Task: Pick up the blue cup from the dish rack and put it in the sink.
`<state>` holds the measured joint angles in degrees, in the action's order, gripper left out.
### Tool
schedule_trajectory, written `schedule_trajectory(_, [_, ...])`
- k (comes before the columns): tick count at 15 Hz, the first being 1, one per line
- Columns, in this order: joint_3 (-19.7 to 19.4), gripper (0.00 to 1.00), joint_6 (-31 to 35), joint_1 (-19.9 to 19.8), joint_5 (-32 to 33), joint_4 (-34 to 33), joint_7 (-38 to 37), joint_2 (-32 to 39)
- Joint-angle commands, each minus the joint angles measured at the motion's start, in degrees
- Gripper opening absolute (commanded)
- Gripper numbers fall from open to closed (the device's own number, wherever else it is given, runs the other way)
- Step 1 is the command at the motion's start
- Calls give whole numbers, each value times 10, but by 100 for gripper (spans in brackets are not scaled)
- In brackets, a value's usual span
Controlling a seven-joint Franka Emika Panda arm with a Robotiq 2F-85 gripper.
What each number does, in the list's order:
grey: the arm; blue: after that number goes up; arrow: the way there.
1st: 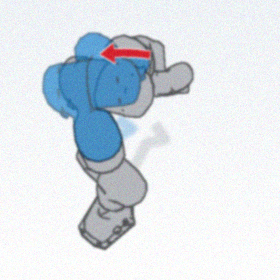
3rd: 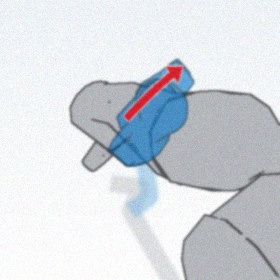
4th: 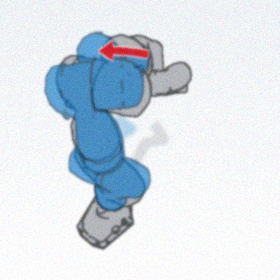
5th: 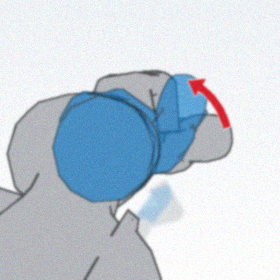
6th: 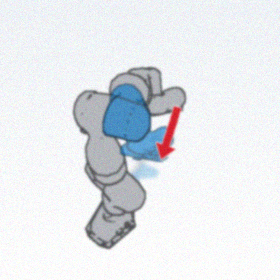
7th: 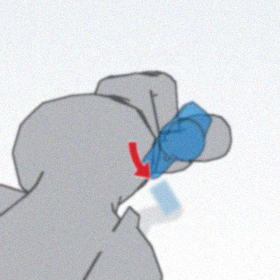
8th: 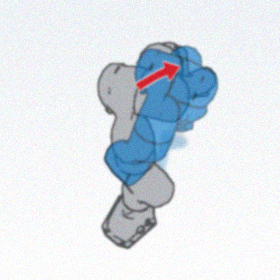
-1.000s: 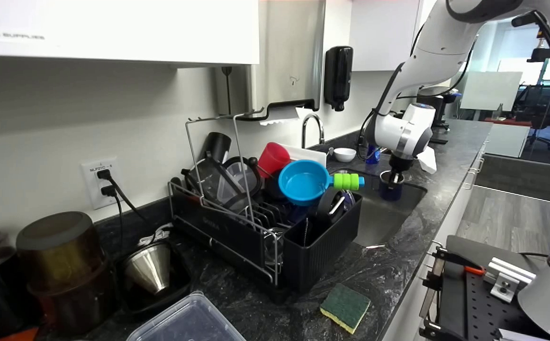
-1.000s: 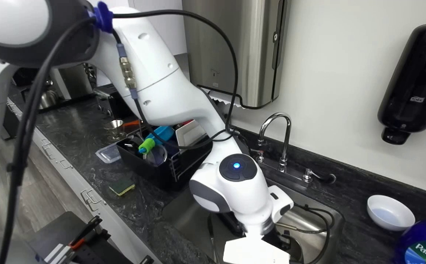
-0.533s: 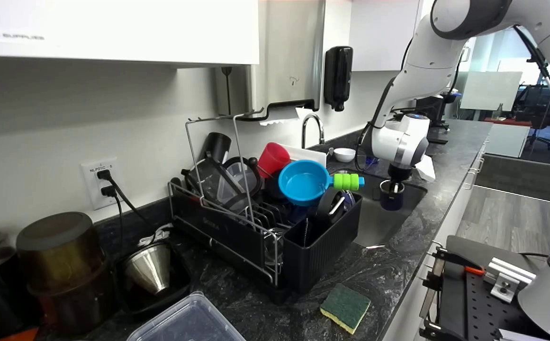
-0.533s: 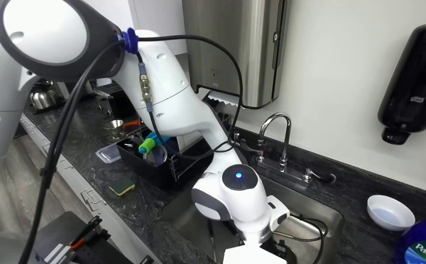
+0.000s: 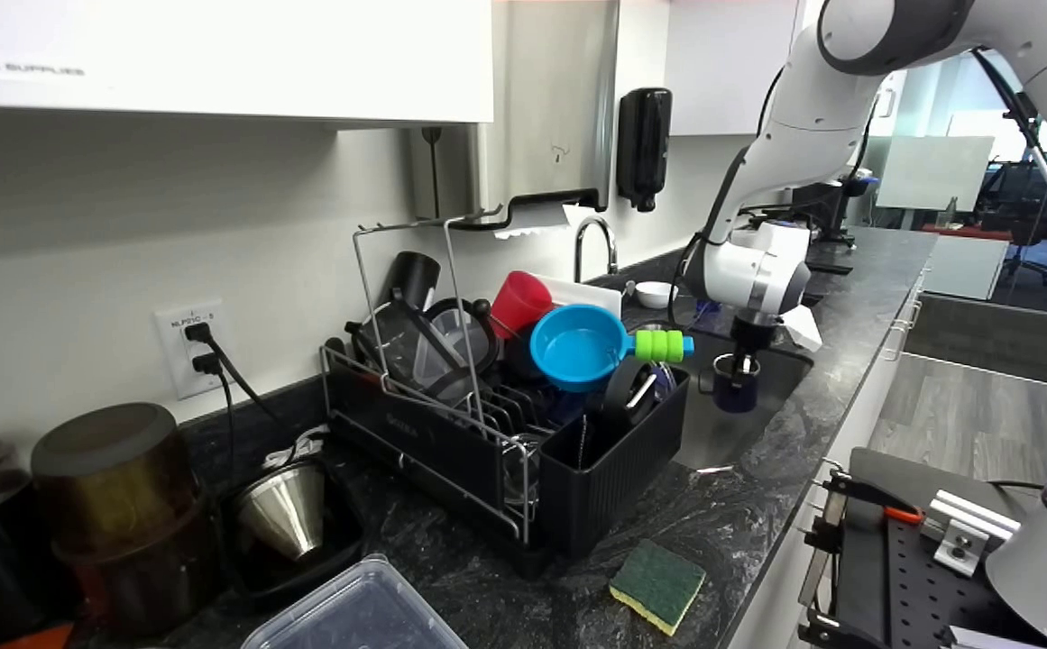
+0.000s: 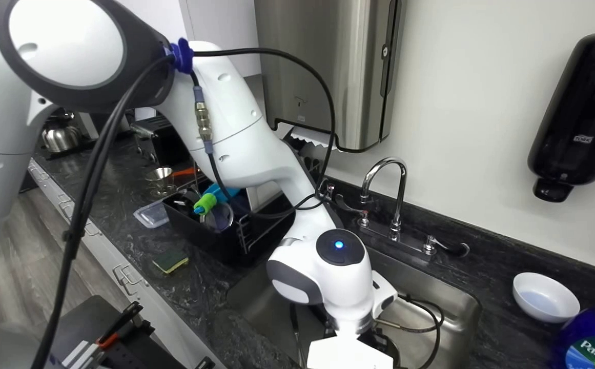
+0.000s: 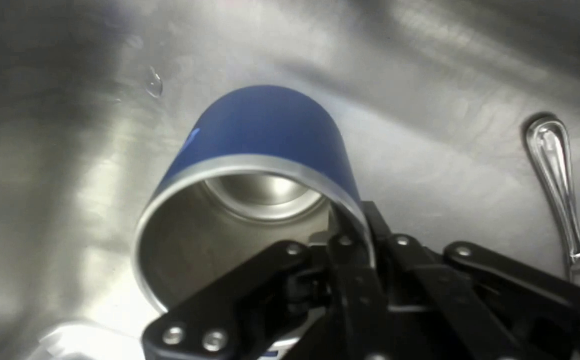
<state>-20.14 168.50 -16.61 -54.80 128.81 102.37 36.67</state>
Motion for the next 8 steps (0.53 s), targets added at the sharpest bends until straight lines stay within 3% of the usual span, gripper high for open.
schedule_trajectory(1, [-12, 2, -53, 3, 24, -14, -18, 0])
schedule_trajectory(8, [0, 2, -129, -24, 30, -56, 2, 0])
